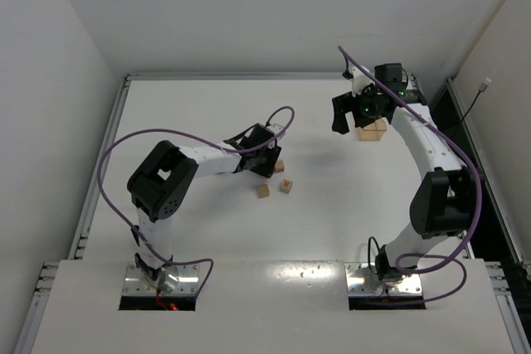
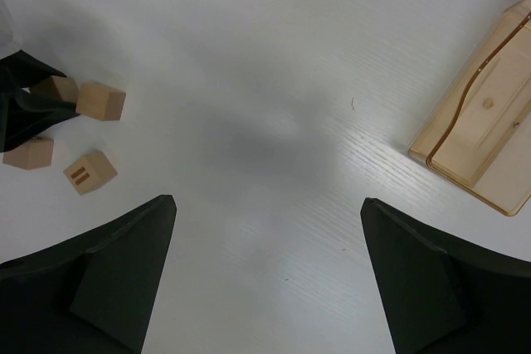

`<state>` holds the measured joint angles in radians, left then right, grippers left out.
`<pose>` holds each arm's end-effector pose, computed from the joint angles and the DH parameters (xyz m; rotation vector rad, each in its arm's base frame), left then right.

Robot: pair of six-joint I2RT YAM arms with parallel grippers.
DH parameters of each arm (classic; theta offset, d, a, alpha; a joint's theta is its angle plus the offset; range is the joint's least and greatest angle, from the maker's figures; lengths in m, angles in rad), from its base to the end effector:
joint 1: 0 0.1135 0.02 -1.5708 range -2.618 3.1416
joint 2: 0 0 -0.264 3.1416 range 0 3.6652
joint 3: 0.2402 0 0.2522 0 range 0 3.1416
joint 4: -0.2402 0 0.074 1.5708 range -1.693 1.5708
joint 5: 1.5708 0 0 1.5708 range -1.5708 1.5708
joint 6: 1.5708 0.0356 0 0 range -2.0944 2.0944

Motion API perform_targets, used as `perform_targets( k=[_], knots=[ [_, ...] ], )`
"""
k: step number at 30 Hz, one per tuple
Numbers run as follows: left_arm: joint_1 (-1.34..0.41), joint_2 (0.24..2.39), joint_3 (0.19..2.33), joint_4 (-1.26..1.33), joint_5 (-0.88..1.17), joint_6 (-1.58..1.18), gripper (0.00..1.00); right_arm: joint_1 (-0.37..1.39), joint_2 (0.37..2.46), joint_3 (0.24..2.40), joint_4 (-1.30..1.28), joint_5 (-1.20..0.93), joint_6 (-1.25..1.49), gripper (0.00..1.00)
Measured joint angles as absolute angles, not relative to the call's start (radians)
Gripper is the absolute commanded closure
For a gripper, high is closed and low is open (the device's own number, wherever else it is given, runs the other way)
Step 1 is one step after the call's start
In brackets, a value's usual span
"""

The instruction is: Build the wood block tower

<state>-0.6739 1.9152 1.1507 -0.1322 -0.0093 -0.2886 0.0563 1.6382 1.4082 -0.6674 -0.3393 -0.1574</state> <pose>0.3095 -0.2468 0.1501 0.4768 2.4655 -0.3970 0.3558 0.0319 0.2954 -0.4039 2.3999 0.3726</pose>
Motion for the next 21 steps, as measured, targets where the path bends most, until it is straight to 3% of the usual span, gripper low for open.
perform_targets(
  k=[3,5,21],
  knots=[
    [-0.675,1.937,1.183,-0.142,-0.008,-0.313,0.83,0.056,1.638,1.408,-0.667,-0.337,-0.157,0.09],
    [-0.675,1.945,1.194,-0.142,-0.01,-0.326,1.0,0.056,1.638,1.409,-0.667,-0.333,-0.159,0.09],
    [-0.686,1.956,1.221,-0.191,-0.144,-0.566,1.0,0.056,1.641,1.408,-0.683,-0.316,-0.162,0.09]
  ],
)
